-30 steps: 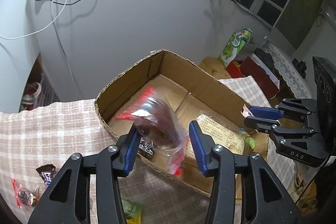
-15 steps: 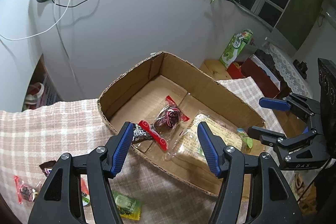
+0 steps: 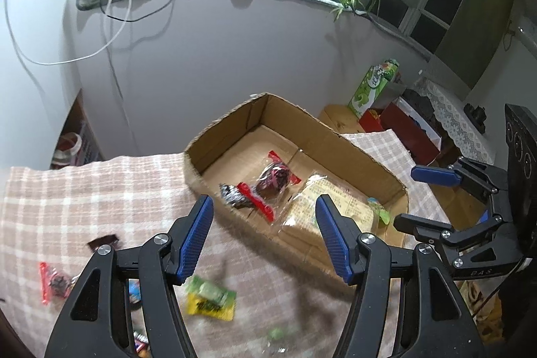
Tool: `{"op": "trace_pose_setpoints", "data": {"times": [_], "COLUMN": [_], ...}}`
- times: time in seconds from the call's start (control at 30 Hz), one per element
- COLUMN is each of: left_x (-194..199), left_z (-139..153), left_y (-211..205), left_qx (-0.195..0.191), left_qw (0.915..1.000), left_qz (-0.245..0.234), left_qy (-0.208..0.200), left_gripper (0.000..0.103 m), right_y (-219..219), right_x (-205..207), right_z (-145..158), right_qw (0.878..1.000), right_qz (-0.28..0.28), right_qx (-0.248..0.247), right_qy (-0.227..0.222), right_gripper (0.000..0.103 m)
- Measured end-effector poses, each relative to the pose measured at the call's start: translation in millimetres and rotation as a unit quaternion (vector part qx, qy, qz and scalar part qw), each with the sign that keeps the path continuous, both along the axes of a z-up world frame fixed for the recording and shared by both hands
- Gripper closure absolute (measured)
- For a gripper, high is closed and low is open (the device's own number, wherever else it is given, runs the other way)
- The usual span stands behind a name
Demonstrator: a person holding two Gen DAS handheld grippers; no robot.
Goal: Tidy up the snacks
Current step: 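Release both snacks into the box and withdraw both tools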
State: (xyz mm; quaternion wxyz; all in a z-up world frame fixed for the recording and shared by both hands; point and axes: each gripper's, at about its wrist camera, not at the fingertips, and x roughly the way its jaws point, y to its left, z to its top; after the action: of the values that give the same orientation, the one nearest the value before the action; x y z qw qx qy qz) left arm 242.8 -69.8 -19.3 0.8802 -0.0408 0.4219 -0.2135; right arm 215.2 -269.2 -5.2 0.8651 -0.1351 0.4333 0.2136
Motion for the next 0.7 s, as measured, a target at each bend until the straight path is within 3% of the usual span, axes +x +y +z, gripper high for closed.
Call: {"op": "trace_pose_setpoints", "data": {"times": [0.43, 0.7], "left_x": [-51, -79], "left_z": [10, -2], "left_y": [82, 132], "left_qx": [-0.017, -0.024], "left_qw": [0.9980, 0.9945], "left_qz": [0.060, 0.102], "left_qy": [-0.012, -0.001], "left_gripper": [0.040, 0.040], "right_y": [52, 77], "right_x": [-56, -70], "right_z": [-7, -23], "right_qw": [0.998, 0.996], "right_qz": [0.059, 0.085], "right_qx": [0.020, 0.022], "right_qy": [0.012, 0.034], "right_gripper": [0.030, 0.030]}}
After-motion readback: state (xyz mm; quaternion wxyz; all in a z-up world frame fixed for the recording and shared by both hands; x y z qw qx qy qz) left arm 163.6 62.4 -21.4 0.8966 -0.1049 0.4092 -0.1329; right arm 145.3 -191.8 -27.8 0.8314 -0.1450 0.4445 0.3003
